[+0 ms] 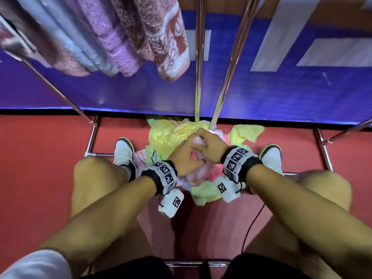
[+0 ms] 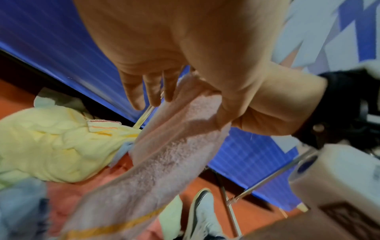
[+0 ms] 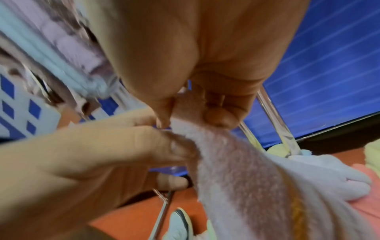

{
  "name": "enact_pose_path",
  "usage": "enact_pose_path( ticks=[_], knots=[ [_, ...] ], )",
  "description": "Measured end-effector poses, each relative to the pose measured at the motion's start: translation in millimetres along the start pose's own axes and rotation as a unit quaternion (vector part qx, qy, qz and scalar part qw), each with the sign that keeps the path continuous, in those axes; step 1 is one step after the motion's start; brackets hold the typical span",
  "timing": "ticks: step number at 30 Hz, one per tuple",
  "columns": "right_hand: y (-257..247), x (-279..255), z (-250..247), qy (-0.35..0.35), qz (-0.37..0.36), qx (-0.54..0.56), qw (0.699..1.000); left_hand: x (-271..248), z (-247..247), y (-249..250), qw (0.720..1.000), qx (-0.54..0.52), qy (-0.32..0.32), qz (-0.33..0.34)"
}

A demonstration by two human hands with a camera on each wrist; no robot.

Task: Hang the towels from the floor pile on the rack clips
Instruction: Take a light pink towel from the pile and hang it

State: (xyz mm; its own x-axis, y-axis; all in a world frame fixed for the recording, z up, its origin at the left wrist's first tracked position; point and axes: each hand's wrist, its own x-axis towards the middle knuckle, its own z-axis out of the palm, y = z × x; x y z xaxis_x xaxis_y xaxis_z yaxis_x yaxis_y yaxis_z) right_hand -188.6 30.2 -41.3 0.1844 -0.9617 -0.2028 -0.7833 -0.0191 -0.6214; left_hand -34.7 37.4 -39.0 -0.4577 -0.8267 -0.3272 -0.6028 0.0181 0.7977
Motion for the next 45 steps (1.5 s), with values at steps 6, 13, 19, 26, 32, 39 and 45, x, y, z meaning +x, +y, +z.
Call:
enact_pose_path(
  ticks=[6,13,19,26,32,39,45],
  knots=[
    [-39.2,-35.0,-17.6,0.096,-0.013,0.21,0.973,-24.3,-11.3,13.1,0.984,-0.128,0.114,0.055],
    [-54.9,-69.4,11.9,0.204,0.013,0.217,0.954,-48.2,-8.6,13.0,0.954,-0.218,0.19,0.077],
    [-24.3,-91.0,33.0,-0.063,0.098,0.244,0.963,-51.4,-24.3,2.7,0.92,-0.261,0.286,0.056],
    [-36.2,-101.7,25.5,0.105,0.073,0.298,0.946,-62.8,-4.9,-8.1,0.947,-0.248,0.202,-0.022],
    [-38.0,-111.4,26.2,0.205,0.105,0.423,0.876,-88.1,37.3,-6.3,0.991,-0.105,0.066,0.054],
    [-38.9,-119.4,20.6,0.243,0.061,0.392,0.885,-91.9,36.8,-9.5,0.986,-0.105,0.111,0.069],
    [-33.5,-121.0,28.7,0.249,0.096,0.334,0.904,-91.7,31.2,-20.8,0.979,-0.119,0.149,0.07]
  ],
)
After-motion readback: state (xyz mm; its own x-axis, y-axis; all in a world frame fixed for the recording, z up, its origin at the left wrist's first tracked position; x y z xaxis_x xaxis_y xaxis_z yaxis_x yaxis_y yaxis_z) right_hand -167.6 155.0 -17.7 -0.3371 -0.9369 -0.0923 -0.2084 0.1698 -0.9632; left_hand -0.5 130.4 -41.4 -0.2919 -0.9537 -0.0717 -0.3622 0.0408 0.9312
